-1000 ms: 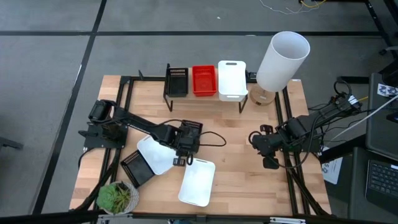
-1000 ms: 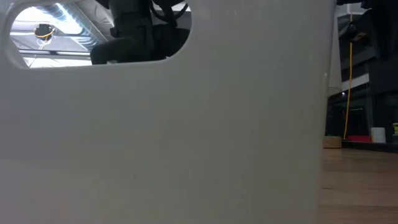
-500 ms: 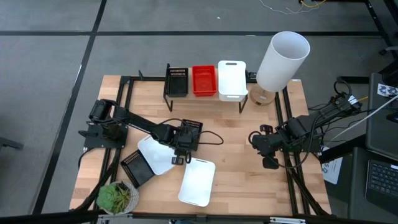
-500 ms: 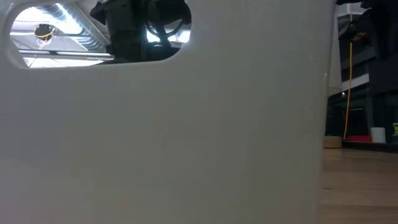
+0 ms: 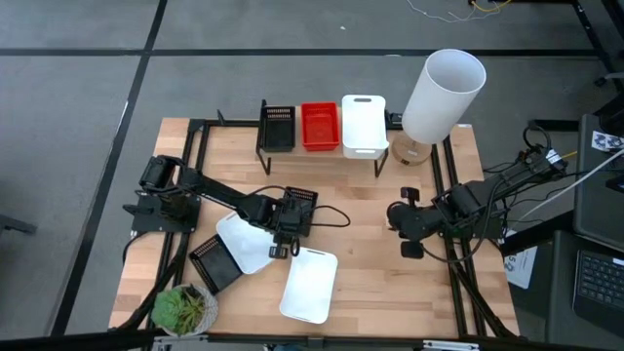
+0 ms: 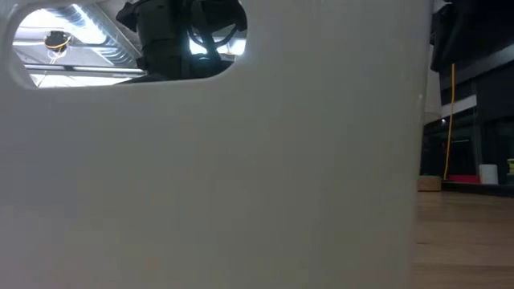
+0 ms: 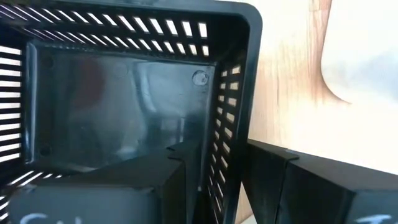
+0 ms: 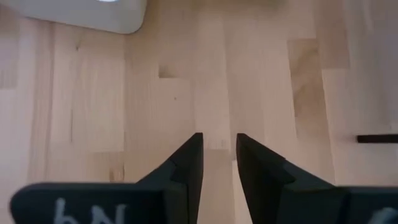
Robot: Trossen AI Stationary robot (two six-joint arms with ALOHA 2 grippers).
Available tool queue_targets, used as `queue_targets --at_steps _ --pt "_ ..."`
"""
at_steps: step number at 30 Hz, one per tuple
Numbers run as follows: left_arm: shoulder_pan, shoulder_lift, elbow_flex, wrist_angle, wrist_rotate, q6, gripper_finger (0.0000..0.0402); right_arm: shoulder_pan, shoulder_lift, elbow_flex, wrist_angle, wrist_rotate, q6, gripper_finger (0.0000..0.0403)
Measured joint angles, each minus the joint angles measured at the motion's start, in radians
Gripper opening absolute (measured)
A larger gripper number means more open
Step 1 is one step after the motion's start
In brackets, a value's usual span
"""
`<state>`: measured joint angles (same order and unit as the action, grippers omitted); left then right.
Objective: Stack baskets on shelf by color
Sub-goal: Stack the top black bin on top of the black bin on the shelf
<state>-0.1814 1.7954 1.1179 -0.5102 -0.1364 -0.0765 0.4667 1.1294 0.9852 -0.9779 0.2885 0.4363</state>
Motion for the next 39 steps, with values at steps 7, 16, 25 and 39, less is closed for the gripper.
queue_targets --at_steps 7,16,25,39 --pt "0.0 0.0 0.0 0.005 0.0 -0.05 0.0094 0.0 0.0 0.0 0.002 -0.001 -0.025 0.0097" --pt "-0.002 0.0 0.0 0.006 0.035 -0.044 0.0015 0.0 0.0 0.0 0.002 -0.001 -0.023 0.0097" --pt "-0.003 0.0 0.002 0.06 -0.012 -0.045 0.0001 0.0 0.0 0.0 0.002 -0.001 -0.024 0.0097" --pt "-0.031 -0.002 0.328 -0.214 -0.066 0.055 0.0 0.0 0.0 0.0 0.002 -0.001 -0.022 0.0097"
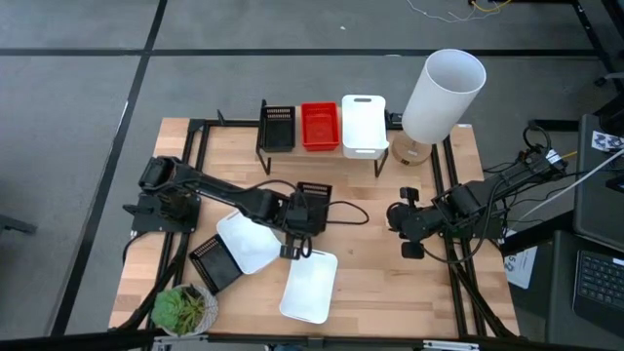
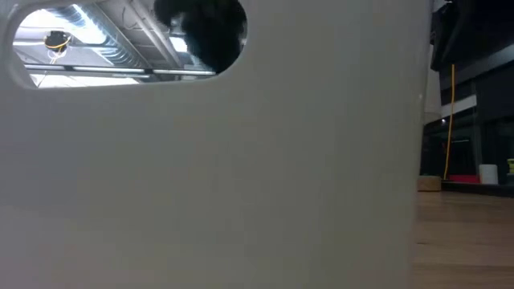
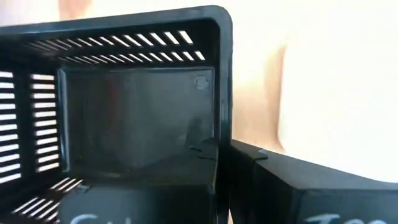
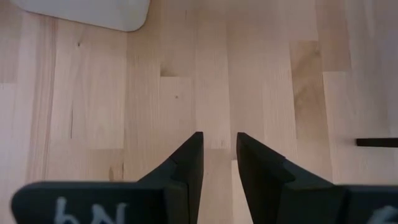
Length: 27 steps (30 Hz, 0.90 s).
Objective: Stack baskets on shelf by color
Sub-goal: Stack the top black bin on top of the black bin on the shelf
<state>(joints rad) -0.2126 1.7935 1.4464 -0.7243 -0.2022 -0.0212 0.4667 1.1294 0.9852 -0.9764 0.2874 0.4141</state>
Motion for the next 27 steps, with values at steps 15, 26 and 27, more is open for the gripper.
queue_targets --at_steps 15,26,27 --pt "-0.083 -0.002 0.362 -0.35 -0.108 0.061 0.0 0.0 0.0 0.0 0.0 -0.001 -0.006 0.0097" --pt "-0.054 -0.003 0.534 -0.608 -0.282 0.136 0.0 0.0 0.0 0.0 0.0 -0.001 -0.011 0.0097" --pt "-0.049 -0.003 0.55 -0.623 -0.302 0.137 0.0 0.0 0.0 0.0 0.0 -0.001 -0.021 0.0097"
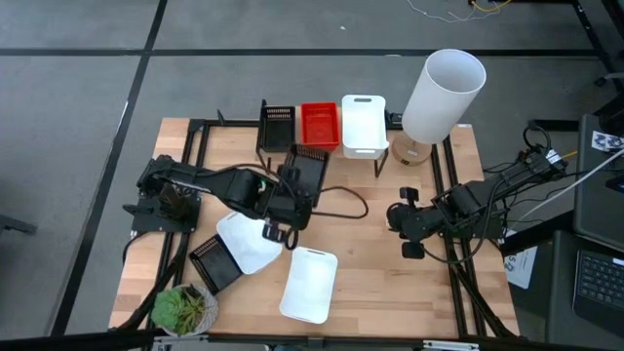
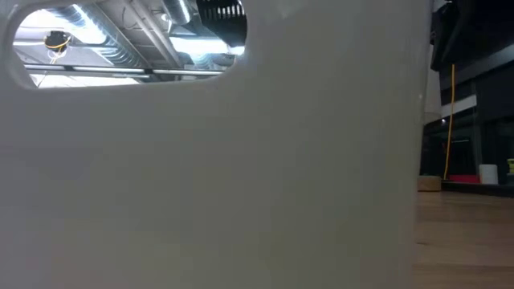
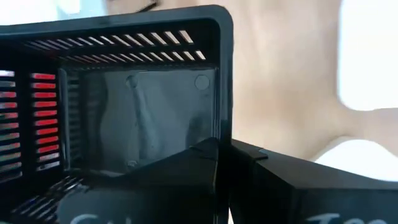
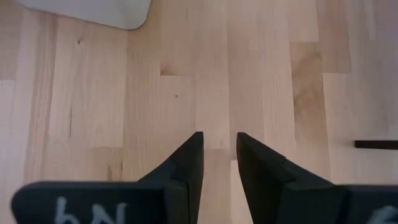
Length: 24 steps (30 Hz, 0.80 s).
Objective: Stack baskets on shelf by color
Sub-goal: Stack the top black bin on top of the black bin on the shelf
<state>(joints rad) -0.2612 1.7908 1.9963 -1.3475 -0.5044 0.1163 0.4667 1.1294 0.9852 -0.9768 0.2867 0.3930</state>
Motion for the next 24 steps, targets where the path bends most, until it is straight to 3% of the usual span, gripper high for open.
queue_targets --at_steps 8,20,24 --pt "0.044 0.0 0.097 -0.097 -0.086 0.057 0.0 0.0 0.0 0.0 0.0 0.0 -0.01 0.0097" --pt "0.249 0.0 0.106 -0.182 -0.077 0.126 0.0 0.0 0.0 0.0 0.0 0.0 -0.01 0.0097" --pt "0.337 0.0 0.106 -0.195 -0.002 0.138 0.0 0.0 0.0 0.0 0.0 0.0 -0.01 0.0097"
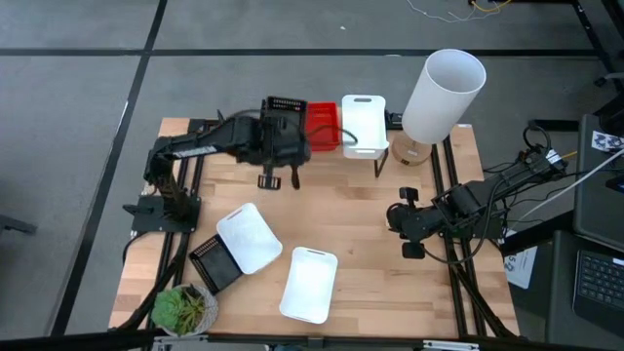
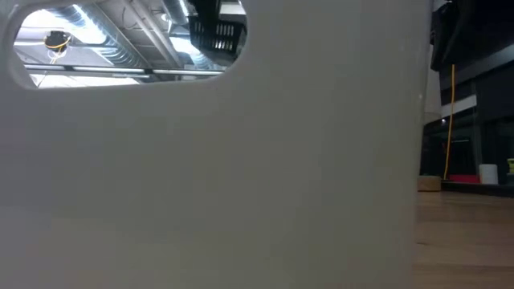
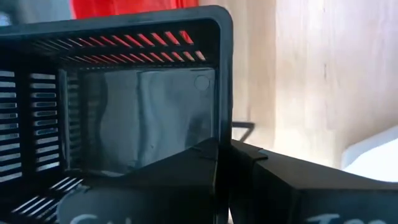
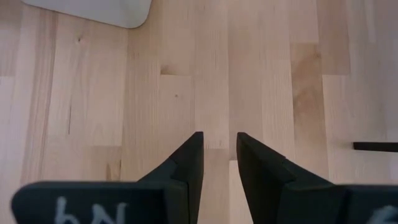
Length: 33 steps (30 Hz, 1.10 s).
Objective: Stack baskets on shelf by color
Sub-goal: Stack the top black bin on top of the black bin on the shelf
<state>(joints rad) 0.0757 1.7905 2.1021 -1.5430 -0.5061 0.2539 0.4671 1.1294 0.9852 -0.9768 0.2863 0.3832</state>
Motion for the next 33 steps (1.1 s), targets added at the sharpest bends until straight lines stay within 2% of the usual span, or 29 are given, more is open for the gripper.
queue_targets --at_steps 5,11,18,23,26,29,33 --pt "0.106 -0.001 -0.008 -0.013 0.081 0.066 0.0 0.0 0.0 0.0 0.0 -0.001 0.0 0.0097" --pt "0.202 -0.105 -0.009 -0.026 0.161 0.065 0.0 0.0 0.0 0.0 0.0 -0.002 0.005 0.0097" --pt "0.263 -0.166 -0.008 0.04 0.212 0.074 0.0 0.0 0.0 0.0 0.0 -0.002 0.006 0.0097" --pt "0.318 -0.165 -0.017 0.134 0.357 0.125 0.0 0.0 0.0 0.0 0.0 -0.002 0.039 0.0097" --pt "0.344 -0.166 -0.065 0.187 0.376 0.151 0.0 0.0 0.0 0.0 0.0 -0.002 0.054 0.0097" --pt "0.375 -0.175 -0.151 0.169 0.371 0.156 0.0 0.0 0.0 0.0 0.0 -0.001 0.05 0.0097" --pt "0.419 -0.268 -0.303 0.168 0.368 0.108 0.0 0.0 0.0 0.0 0.0 -0.001 0.026 0.0097"
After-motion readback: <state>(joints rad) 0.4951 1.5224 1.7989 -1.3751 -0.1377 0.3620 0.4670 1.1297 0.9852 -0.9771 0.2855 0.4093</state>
